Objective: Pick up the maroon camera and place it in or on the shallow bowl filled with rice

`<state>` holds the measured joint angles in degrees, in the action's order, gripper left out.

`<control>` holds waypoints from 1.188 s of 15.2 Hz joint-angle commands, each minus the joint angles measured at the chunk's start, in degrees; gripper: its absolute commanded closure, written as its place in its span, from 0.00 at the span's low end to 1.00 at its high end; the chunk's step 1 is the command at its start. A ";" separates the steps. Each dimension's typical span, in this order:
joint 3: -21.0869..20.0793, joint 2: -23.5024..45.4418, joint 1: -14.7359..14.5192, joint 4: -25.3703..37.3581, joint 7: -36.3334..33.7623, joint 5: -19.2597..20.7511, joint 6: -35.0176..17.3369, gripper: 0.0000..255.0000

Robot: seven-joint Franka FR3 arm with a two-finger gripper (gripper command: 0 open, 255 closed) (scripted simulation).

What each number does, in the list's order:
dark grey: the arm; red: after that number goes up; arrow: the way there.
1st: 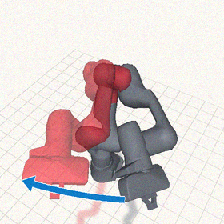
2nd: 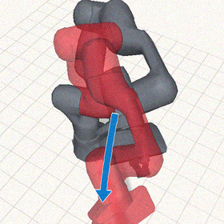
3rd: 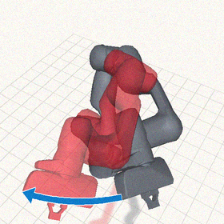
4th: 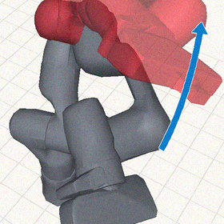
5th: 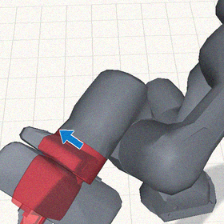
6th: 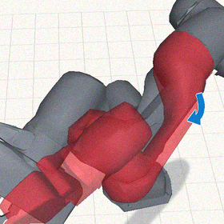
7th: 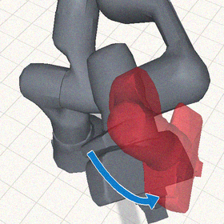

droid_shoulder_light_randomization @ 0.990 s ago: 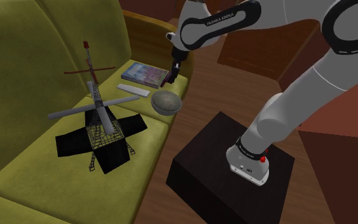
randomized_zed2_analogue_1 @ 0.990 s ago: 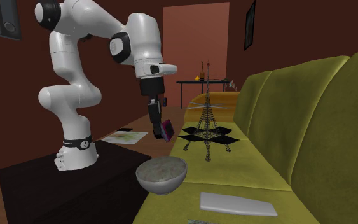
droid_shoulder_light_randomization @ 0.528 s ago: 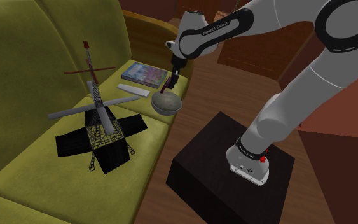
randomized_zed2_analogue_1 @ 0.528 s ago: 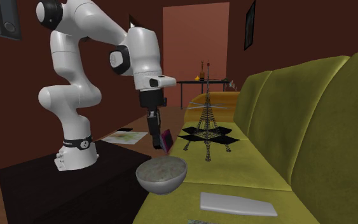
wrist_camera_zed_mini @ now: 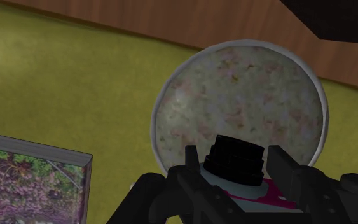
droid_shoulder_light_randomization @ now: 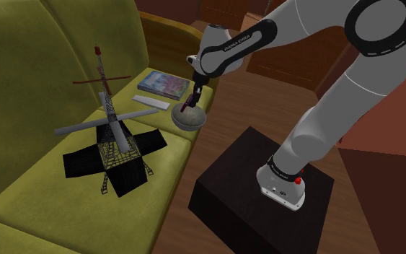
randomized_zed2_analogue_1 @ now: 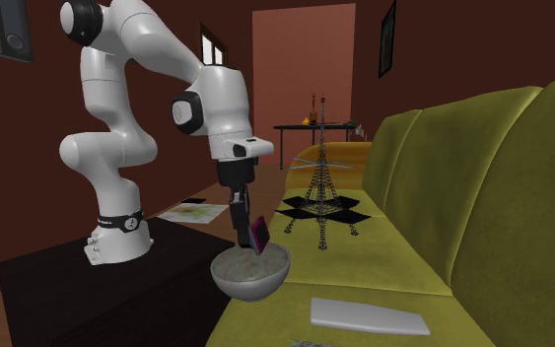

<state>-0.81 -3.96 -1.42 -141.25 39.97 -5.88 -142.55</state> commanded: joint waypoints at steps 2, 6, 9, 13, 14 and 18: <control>-0.03 0.36 -0.03 -0.01 0.01 -0.04 -0.42 1.00; -0.03 0.36 -0.03 -0.01 0.01 -0.04 -0.42 1.00; -0.03 0.37 -0.03 -0.01 0.00 -0.04 -0.42 0.00; 0.05 -1.27 0.06 0.39 -0.13 0.17 1.61 0.00; 0.11 -2.82 0.15 0.87 -0.25 0.37 3.65 0.00; 0.22 -5.41 0.31 1.93 -0.44 0.68 7.31 0.00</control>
<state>-0.61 -9.20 -1.13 -139.66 39.56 -5.26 -135.81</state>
